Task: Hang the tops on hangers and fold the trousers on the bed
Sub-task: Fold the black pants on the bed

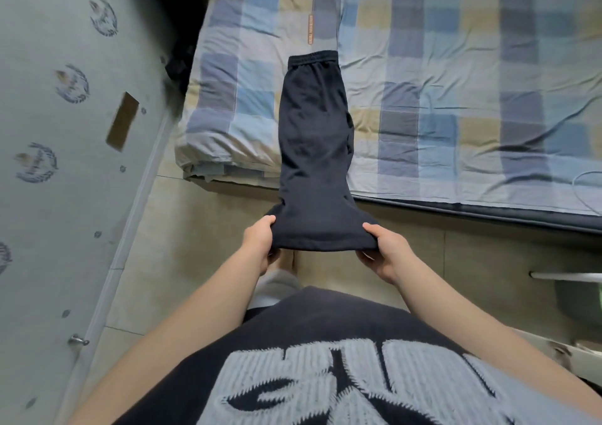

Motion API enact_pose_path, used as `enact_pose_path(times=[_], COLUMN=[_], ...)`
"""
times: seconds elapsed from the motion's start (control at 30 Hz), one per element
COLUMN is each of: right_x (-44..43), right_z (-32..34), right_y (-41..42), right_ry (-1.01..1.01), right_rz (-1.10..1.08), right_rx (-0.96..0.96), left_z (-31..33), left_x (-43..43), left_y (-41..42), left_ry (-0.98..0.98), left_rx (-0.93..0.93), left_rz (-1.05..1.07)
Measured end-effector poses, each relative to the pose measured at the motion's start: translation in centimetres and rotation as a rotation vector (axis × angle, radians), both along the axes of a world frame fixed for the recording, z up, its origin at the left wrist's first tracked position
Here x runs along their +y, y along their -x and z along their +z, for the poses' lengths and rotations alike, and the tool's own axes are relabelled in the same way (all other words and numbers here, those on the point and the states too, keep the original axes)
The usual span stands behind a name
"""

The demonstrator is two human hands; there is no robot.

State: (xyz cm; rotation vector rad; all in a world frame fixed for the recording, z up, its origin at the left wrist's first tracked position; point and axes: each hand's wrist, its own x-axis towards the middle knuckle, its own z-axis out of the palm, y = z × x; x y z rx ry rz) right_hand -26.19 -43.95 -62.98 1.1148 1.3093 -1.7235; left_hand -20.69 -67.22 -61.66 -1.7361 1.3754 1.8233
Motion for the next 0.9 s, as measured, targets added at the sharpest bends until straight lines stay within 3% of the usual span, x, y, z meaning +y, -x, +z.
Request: enact_pose_path(times=[0.27, 0.6, 0.9], right_x=[-5.4, -14.8, -22.3], right_z=[2.8, 5.6, 2.2], right_y=[12.9, 31.2, 48.3], right_ry=[0.026, 0.090, 0.076], right_rz=[0.014, -0.093, -0.188], right_rx=[0.103, 0.075, 0.015], left_z=[-0.6, -2.6, -7.2], left_x=[-4.9, -12.2, -18.4], left_y=[10.3, 28.9, 48.1], left_ry=[0.027, -0.144, -0.214], left_rx=[0.115, 0.110, 0.102], left_rz=[0.048, 0.022, 0.121])
